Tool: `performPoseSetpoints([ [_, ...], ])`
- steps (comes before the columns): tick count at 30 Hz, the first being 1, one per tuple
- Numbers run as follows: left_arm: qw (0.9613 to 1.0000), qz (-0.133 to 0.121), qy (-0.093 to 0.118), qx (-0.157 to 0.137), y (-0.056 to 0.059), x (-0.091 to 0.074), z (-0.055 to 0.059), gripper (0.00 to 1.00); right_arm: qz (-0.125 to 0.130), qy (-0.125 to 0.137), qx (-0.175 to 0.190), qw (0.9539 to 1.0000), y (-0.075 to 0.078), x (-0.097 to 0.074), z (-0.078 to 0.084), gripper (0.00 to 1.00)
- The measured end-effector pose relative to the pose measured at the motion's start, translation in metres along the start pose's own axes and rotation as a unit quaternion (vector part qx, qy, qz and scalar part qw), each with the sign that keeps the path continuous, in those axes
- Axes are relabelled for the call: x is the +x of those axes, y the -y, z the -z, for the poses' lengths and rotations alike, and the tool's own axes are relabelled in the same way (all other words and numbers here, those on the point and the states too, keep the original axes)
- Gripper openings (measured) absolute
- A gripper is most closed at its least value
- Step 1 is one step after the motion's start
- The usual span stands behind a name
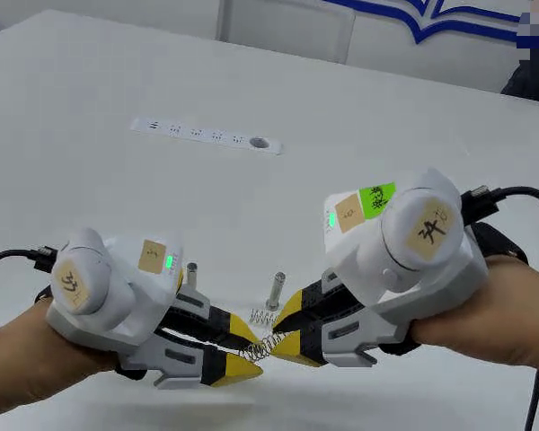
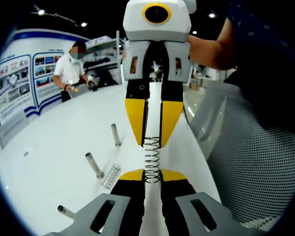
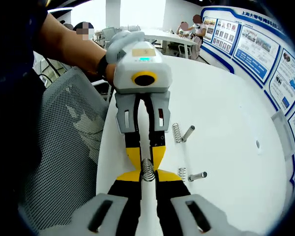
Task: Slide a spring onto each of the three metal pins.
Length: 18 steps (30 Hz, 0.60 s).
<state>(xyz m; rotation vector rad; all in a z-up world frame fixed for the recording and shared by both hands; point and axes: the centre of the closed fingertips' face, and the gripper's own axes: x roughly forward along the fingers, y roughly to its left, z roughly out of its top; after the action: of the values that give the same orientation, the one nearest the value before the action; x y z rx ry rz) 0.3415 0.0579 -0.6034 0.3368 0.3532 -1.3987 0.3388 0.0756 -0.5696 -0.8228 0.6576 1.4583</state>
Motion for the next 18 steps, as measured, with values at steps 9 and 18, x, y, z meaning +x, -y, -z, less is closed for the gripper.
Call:
performPoseSetpoints([
  [9, 0.9999, 0.002, 0.005, 0.008, 0.0013, 0.0004, -0.0015, 0.11, -0.004, 0.004, 0.012, 0.9999, -0.0004, 0.0006, -0.0055, 0.13],
  [18, 0.9999, 0.002, 0.015, 0.008, 0.0017, 0.0002, -0.0061, 0.11, -0.007, -0.007, 0.023, 0.9997, -0.0013, 0.0052, -0.0008, 0.16],
])
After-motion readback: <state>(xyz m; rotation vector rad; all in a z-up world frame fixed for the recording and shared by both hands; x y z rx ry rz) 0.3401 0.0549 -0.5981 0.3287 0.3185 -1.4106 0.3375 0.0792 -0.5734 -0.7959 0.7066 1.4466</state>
